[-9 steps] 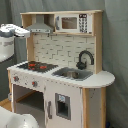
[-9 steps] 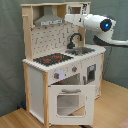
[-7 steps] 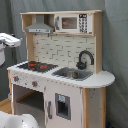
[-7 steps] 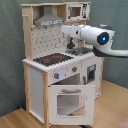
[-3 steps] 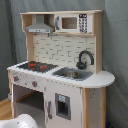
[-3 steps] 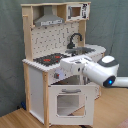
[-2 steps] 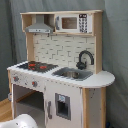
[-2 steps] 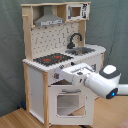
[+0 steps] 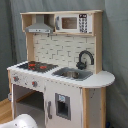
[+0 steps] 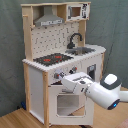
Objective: Play with the kitchen
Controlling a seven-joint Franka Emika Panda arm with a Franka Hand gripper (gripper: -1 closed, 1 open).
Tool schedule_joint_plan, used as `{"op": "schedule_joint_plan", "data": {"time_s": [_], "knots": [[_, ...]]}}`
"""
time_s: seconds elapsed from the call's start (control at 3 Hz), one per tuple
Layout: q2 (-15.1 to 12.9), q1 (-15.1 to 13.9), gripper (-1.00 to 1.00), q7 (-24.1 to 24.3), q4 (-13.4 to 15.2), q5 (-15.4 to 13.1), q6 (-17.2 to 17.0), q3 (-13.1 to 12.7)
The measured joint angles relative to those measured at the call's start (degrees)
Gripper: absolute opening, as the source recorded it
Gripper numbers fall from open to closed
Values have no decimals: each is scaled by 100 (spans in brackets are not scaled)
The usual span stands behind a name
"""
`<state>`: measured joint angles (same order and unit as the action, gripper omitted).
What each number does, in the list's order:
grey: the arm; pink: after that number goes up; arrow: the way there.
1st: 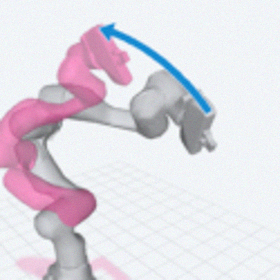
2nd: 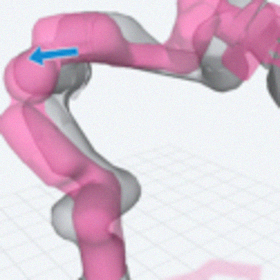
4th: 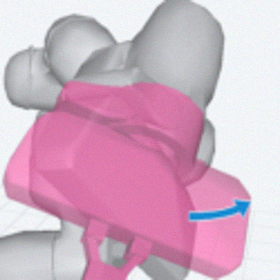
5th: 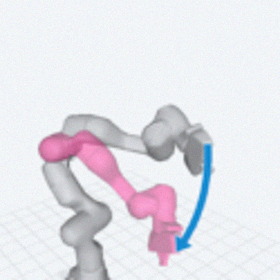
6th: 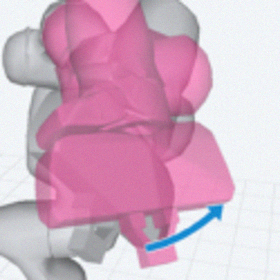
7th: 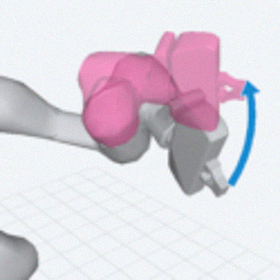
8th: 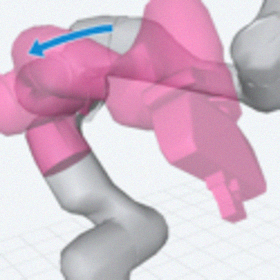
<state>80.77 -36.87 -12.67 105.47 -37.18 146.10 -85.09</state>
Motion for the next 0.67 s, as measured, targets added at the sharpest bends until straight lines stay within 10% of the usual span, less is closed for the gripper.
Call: {"op": "schedule_joint_plan", "data": {"time_s": [0.67], "knots": [[186,-70,100,1384,46,0,41,-183]]}}
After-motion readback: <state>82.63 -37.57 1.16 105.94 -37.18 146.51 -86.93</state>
